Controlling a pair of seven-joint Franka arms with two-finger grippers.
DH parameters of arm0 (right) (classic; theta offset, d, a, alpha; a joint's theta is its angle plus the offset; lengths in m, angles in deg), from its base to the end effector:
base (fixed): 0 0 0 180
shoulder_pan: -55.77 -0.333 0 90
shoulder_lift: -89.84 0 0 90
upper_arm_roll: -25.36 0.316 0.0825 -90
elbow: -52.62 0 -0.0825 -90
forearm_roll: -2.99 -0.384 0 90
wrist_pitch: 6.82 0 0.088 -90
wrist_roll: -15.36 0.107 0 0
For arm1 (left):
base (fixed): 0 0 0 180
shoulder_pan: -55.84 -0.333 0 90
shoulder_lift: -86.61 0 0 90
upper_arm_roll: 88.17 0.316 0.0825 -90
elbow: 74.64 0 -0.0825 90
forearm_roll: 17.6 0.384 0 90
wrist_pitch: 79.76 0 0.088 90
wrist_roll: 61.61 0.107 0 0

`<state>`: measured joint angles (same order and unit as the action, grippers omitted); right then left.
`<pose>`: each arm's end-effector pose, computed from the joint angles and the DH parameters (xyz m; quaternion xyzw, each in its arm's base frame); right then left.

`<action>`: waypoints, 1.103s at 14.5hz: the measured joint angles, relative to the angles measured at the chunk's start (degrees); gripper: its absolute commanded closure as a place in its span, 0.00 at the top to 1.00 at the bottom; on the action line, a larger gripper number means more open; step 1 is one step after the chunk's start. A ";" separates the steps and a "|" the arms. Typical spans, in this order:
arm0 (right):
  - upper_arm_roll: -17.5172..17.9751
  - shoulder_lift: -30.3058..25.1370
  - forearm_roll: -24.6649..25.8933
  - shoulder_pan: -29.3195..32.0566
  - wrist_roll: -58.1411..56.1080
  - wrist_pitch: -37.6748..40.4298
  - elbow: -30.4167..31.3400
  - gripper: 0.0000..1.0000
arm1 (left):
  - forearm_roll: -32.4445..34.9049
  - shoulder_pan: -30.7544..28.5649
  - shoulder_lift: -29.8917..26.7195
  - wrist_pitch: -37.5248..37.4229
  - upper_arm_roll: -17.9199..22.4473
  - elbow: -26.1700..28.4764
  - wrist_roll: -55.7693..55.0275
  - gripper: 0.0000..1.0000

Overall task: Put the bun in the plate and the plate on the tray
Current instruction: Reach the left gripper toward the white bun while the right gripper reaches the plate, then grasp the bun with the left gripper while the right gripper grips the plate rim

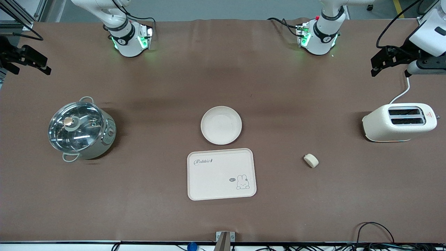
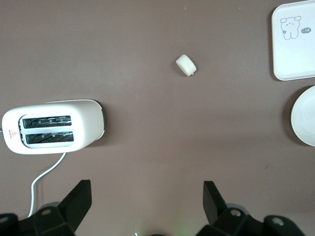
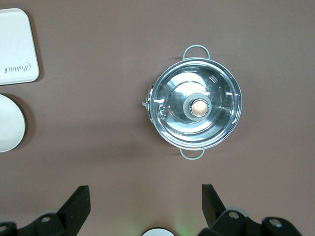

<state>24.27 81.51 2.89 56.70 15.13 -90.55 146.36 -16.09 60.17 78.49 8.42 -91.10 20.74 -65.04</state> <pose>0.4965 -0.0181 0.6610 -0.9998 0.0154 0.0146 0.0025 0.5025 -0.0632 0.6526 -0.9993 0.0327 -0.0095 0.0160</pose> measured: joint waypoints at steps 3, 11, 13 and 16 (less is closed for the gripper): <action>0.00 0.02 0.02 -0.04 -0.04 0.32 0.11 1.00 | 0.00 -0.07 0.12 -0.02 0.00 -0.08 0.00 1.00; 1.03 2.11 -1.91 -4.43 0.09 -2.20 1.68 1.00 | 0.00 -0.17 9.39 2.95 0.05 -1.58 -3.20 1.00; 1.63 4.89 -6.21 -5.19 1.87 -6.29 3.55 1.00 | 0.00 -0.06 13.36 8.49 0.04 0.25 -7.69 1.00; 3.03 8.93 -10.73 -5.59 6.77 -14.01 7.35 1.00 | 0.00 0.19 18.46 21.85 -0.08 6.78 -14.97 1.00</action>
<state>27.29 90.44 -7.84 51.11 21.90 -104.57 153.71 -16.09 60.37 96.95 30.27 -91.18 27.52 -80.01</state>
